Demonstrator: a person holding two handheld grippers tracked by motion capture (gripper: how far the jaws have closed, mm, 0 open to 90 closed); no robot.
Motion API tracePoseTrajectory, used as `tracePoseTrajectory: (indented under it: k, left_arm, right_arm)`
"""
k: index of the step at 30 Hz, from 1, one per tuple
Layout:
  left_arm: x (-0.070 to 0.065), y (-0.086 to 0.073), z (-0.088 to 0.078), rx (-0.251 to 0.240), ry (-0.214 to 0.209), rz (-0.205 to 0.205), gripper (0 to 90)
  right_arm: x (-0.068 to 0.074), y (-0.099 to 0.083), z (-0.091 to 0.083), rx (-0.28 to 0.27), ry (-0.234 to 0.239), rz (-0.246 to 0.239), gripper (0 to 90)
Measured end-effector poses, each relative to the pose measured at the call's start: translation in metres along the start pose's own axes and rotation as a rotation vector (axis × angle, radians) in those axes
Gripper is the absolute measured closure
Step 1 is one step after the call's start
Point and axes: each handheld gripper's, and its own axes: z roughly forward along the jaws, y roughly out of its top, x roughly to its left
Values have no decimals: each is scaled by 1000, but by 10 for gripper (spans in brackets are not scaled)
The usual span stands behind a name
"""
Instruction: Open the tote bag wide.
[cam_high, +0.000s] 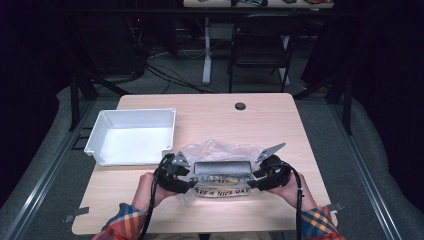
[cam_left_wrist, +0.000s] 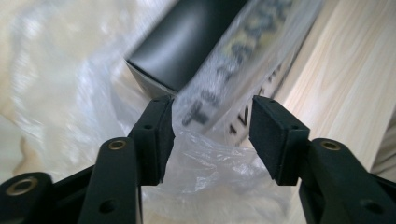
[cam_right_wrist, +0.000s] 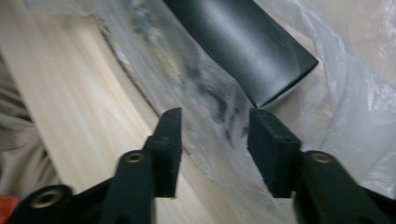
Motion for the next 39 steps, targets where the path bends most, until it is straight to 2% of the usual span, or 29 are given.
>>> tracePoseTrajectory:
  k: [5,9,12,14,15,18,20,22,24,26,28,29,30,31,32,34,35,36,37,39]
  left_arm:
    - [-1,-7,17,53,-21,16,662]
    - [6,-13,30,112,-38,15,727]
    - [14,-17,35,126,-56,-14,743]
    - [16,-18,38,121,-56,-28,745]
    - [17,-19,38,122,-55,-29,745]
    - [16,-16,30,102,-50,-24,699]
    - [15,-13,20,61,-42,-27,643]
    - [12,-8,9,15,-22,-28,564]
    - [10,-5,3,-25,-8,-22,541]
    - [7,-3,3,-28,3,-16,503]
    - [5,-2,11,-1,6,-8,491]
    - [5,-2,15,14,8,-5,491]
    - [4,-2,20,29,16,3,495]
    - [4,-2,24,38,14,9,509]
    - [3,-2,28,56,11,16,552]
    - [1,-3,35,86,14,40,605]
    - [0,-3,38,102,11,51,640]
    - [0,-4,42,115,5,59,670]
    - [0,-5,43,124,0,61,694]
    - [2,-6,47,132,-8,65,726]
  right_arm:
    - [-5,-7,22,85,2,12,785]
    - [-7,-9,33,109,-3,35,842]
    - [-10,-10,37,135,-12,43,862]
    - [-10,-11,39,136,-11,51,861]
    - [-10,-11,40,155,-10,40,854]
    - [-8,-10,39,166,6,22,786]
    - [-6,-7,31,140,12,14,726]
    - [-2,-2,17,74,20,18,647]
    - [0,3,4,16,24,10,590]
    - [1,8,-8,-39,7,16,531]
    - [1,13,-16,-81,-40,3,512]
    - [0,16,-19,-99,-77,7,510]
    - [-3,18,-19,-108,-134,10,510]
    - [-6,20,-17,-96,-188,12,510]
    - [-12,21,-13,-79,-216,34,507]
    - [-24,20,1,-45,-230,93,561]
    - [-30,19,7,-14,-227,121,617]
    - [-35,18,13,13,-227,140,710]
    - [-40,17,18,15,-204,169,757]
    - [-44,16,24,19,-197,179,829]
